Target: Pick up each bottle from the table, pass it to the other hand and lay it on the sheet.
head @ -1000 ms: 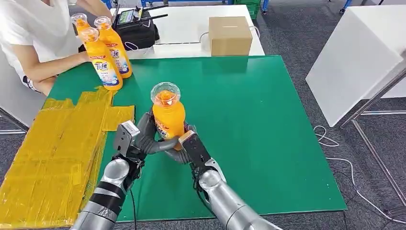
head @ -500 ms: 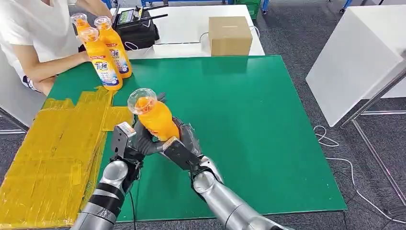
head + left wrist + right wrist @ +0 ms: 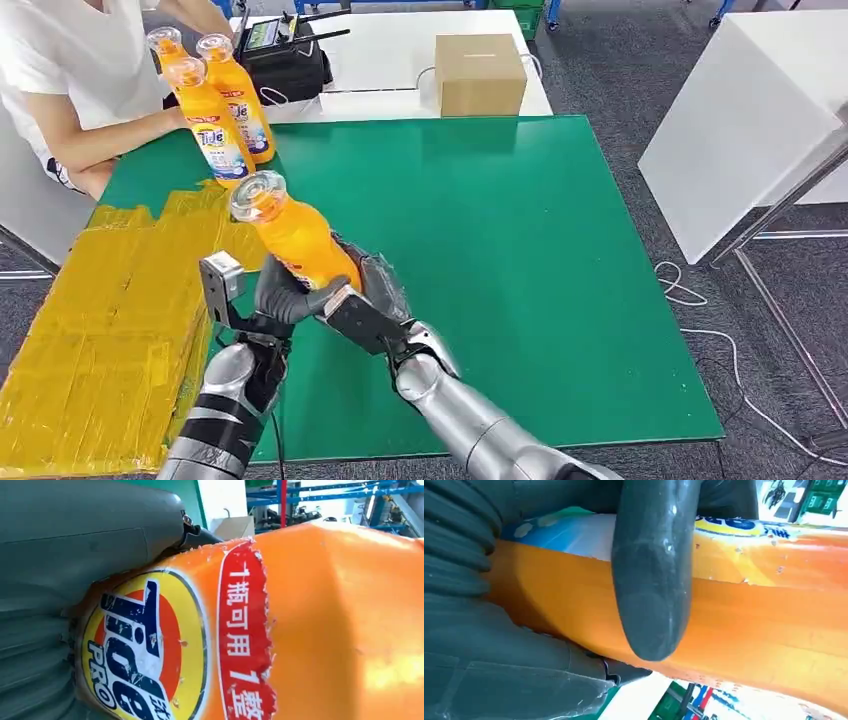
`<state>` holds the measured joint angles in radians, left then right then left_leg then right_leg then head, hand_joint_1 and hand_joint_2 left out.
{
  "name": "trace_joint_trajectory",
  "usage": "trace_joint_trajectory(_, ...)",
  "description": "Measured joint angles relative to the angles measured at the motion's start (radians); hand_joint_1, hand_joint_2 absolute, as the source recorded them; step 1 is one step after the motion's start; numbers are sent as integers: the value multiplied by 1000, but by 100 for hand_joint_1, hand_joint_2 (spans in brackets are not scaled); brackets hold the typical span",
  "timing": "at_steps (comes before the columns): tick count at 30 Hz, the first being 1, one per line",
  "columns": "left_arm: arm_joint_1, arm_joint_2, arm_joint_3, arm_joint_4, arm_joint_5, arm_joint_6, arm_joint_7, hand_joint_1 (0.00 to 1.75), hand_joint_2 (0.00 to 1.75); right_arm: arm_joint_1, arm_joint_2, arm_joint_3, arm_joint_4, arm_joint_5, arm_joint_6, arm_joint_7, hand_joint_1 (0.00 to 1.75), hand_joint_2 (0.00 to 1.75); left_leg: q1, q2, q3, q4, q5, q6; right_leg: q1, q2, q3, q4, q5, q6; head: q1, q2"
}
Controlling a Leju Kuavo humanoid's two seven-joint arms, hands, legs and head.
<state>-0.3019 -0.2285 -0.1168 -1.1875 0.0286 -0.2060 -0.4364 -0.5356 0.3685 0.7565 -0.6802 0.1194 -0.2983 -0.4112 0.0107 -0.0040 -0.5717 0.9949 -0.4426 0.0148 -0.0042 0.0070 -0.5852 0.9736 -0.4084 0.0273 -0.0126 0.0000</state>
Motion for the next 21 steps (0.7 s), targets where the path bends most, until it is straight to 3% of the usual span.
trace_joint_trajectory(8,9,-5,11,-12,13,5,5,175,175,-2,4,3,5,3,-11,1,175,175,0,0,0,0,0,0,0,0,0,0,0,0,0,0)
trace_joint_trajectory(9,12,-5,11,-16,16,6,5,175,175,-2,5,3,5,5,-15,-1,161,175,0,0,0,0,0,0,0,0,0,0,0,0,0,0)
trace_joint_trajectory(10,14,-5,11,-19,18,7,5,175,175,-3,5,3,5,6,-19,-2,40,175,0,0,0,0,0,0,0,0,0,0,0,0,0,0)
trace_joint_trajectory(11,17,-5,12,-21,18,8,5,175,175,-3,5,3,5,6,-21,-3,0,175,0,0,0,0,0,0,0,0,0,0,0,0,0,0)
trace_joint_trajectory(17,27,-11,22,-48,16,41,6,175,175,0,6,-10,0,53,-37,-20,0,175,0,0,0,0,0,0,0,0,0,0,0,0,0,0)
trace_joint_trajectory(21,24,-14,68,-89,-46,158,-2,175,175,64,5,-81,-73,206,-6,-33,0,175,0,0,0,0,0,0,0,0,0,0,0,0,-1,0)
